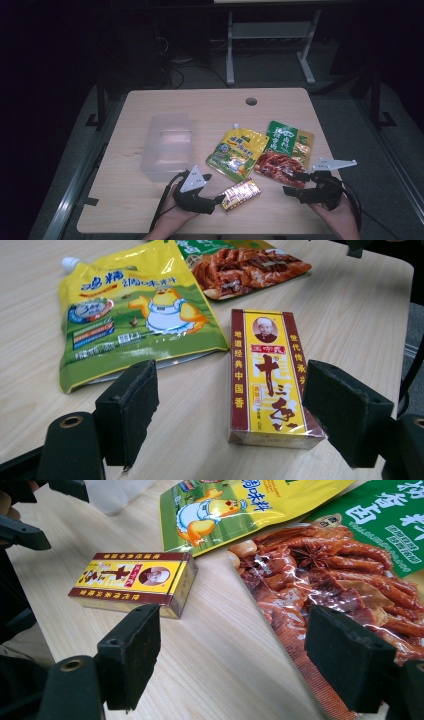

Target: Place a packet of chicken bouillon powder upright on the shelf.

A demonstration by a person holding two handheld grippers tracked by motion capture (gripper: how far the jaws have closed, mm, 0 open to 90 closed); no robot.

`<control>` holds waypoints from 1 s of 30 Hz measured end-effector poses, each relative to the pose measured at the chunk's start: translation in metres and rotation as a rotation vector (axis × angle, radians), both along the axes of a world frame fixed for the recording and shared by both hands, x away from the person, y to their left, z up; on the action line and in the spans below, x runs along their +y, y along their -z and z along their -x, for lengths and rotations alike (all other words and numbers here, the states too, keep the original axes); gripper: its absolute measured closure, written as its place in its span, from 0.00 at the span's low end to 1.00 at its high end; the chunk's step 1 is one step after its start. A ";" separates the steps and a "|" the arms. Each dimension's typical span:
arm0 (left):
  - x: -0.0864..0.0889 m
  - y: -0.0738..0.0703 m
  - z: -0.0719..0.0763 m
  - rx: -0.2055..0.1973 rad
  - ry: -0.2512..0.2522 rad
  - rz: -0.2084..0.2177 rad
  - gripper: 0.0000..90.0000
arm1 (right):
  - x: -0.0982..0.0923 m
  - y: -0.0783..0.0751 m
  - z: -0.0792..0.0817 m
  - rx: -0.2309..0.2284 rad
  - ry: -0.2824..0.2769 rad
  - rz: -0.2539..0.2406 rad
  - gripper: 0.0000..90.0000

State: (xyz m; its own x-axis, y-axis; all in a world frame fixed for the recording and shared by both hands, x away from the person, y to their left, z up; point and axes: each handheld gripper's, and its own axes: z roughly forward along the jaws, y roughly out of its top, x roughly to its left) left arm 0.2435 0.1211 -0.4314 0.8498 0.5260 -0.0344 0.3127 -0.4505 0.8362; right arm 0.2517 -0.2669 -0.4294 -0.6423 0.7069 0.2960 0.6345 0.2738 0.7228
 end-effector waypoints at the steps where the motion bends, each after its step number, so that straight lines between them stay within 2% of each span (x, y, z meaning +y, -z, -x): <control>1: 0.000 -0.001 0.000 -0.001 -0.002 0.004 0.25 | 0.000 0.000 0.000 0.000 -0.001 0.001 0.24; 6: -0.002 -0.003 -0.003 0.006 -0.004 0.014 0.26 | -0.002 0.000 0.003 0.005 0.011 0.005 0.22; 10: -0.002 -0.003 -0.004 0.012 -0.002 0.013 0.27 | -0.005 0.000 0.002 0.008 0.027 -0.017 0.21; 13: -0.003 -0.003 -0.004 0.006 -0.001 0.003 0.32 | -0.005 -0.001 0.000 0.025 0.025 -0.027 0.20; 14: -0.005 -0.004 -0.005 0.021 -0.004 -0.011 0.32 | -0.003 -0.004 -0.003 0.038 0.020 -0.033 0.21; 17: -0.006 -0.005 -0.004 0.012 -0.001 -0.026 0.36 | 0.001 -0.013 -0.007 0.023 0.017 -0.033 0.21; 18: -0.008 -0.009 -0.006 -0.002 -0.010 -0.043 0.37 | 0.004 -0.018 -0.009 0.016 0.016 -0.028 0.21; 21: -0.009 -0.014 -0.009 -0.011 -0.010 -0.052 0.42 | 0.009 -0.025 -0.015 0.014 0.012 -0.026 0.20; 22: -0.010 -0.017 -0.011 -0.021 -0.016 -0.058 0.43 | 0.017 -0.036 -0.023 0.005 0.005 -0.015 0.20; 26: -0.019 -0.030 -0.024 -0.028 -0.022 -0.073 0.46 | 0.033 -0.054 -0.042 -0.008 0.005 -0.001 0.20; 30: -0.027 -0.037 -0.038 -0.016 -0.033 -0.059 0.53 | 0.050 -0.068 -0.066 0.017 0.029 0.029 0.21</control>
